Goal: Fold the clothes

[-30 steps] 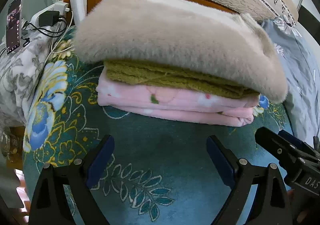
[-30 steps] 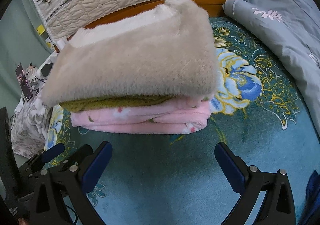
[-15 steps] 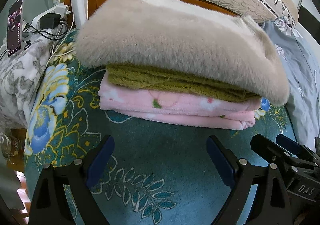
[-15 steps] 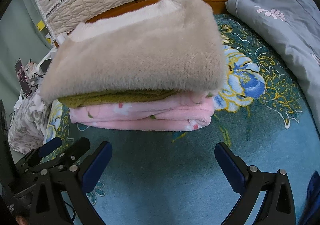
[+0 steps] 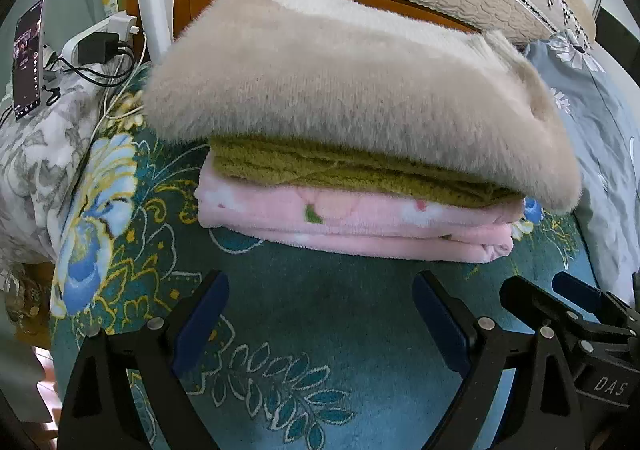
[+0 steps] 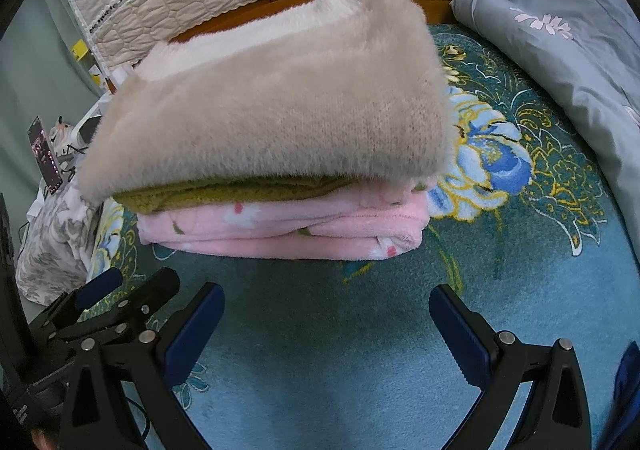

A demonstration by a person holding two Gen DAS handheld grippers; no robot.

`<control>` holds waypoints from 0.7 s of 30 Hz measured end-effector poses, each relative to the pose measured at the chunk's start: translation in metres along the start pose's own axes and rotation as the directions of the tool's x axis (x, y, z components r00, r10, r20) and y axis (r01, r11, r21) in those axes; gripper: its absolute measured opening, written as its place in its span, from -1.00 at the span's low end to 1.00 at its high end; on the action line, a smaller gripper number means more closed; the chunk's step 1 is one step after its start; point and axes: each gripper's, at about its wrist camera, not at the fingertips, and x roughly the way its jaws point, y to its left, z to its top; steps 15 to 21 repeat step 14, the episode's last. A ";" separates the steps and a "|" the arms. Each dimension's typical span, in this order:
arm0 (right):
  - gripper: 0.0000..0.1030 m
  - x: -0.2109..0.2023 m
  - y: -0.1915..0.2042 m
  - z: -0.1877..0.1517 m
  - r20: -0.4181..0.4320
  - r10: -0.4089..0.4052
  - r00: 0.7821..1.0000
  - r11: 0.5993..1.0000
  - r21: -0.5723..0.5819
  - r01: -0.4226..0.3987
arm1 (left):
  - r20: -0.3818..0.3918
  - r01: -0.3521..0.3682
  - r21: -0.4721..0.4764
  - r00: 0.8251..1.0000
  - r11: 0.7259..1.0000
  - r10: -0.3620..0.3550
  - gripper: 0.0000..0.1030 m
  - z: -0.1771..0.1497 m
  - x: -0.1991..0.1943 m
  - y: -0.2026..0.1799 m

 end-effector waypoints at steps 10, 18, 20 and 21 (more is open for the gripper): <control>1.00 -0.001 -0.002 -0.001 0.002 0.003 1.000 1.000 0.009 -0.003 | 0.031 -0.008 0.011 0.999 1.000 0.008 0.81 0.001 -0.003 -0.003; 1.00 -0.001 -0.002 -0.002 0.000 0.003 1.000 1.000 0.011 -0.003 | 0.035 -0.009 0.017 0.999 1.000 0.008 0.81 0.001 -0.003 -0.004; 1.00 -0.001 -0.002 -0.002 0.000 0.003 1.000 1.000 0.011 -0.003 | 0.035 -0.009 0.017 0.999 1.000 0.008 0.81 0.001 -0.003 -0.004; 1.00 -0.001 -0.002 -0.002 0.000 0.003 1.000 1.000 0.011 -0.003 | 0.035 -0.009 0.017 0.999 1.000 0.008 0.81 0.001 -0.003 -0.004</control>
